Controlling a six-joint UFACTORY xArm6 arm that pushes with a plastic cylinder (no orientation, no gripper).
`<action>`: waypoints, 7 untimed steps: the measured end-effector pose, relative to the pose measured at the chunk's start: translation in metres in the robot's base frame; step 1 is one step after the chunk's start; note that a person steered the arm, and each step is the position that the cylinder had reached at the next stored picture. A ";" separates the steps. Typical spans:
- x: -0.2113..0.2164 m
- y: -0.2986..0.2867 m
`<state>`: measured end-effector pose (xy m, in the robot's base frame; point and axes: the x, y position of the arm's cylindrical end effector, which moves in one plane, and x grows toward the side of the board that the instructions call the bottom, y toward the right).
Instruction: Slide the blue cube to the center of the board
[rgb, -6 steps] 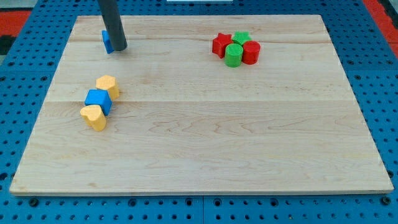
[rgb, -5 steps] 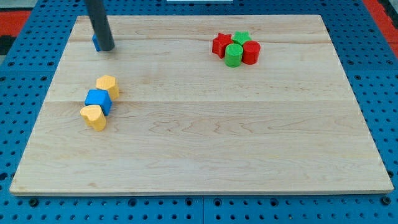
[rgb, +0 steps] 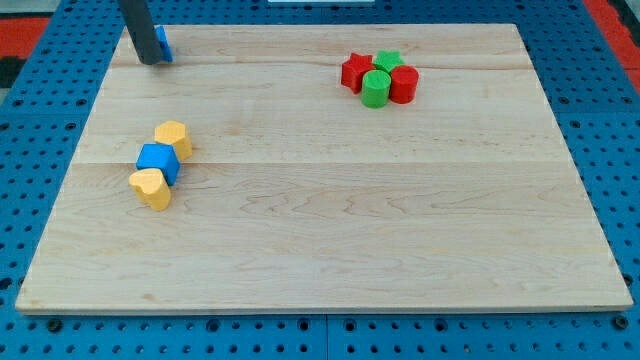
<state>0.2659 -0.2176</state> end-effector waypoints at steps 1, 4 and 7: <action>0.073 0.006; 0.171 0.037; 0.214 0.086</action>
<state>0.4799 -0.1312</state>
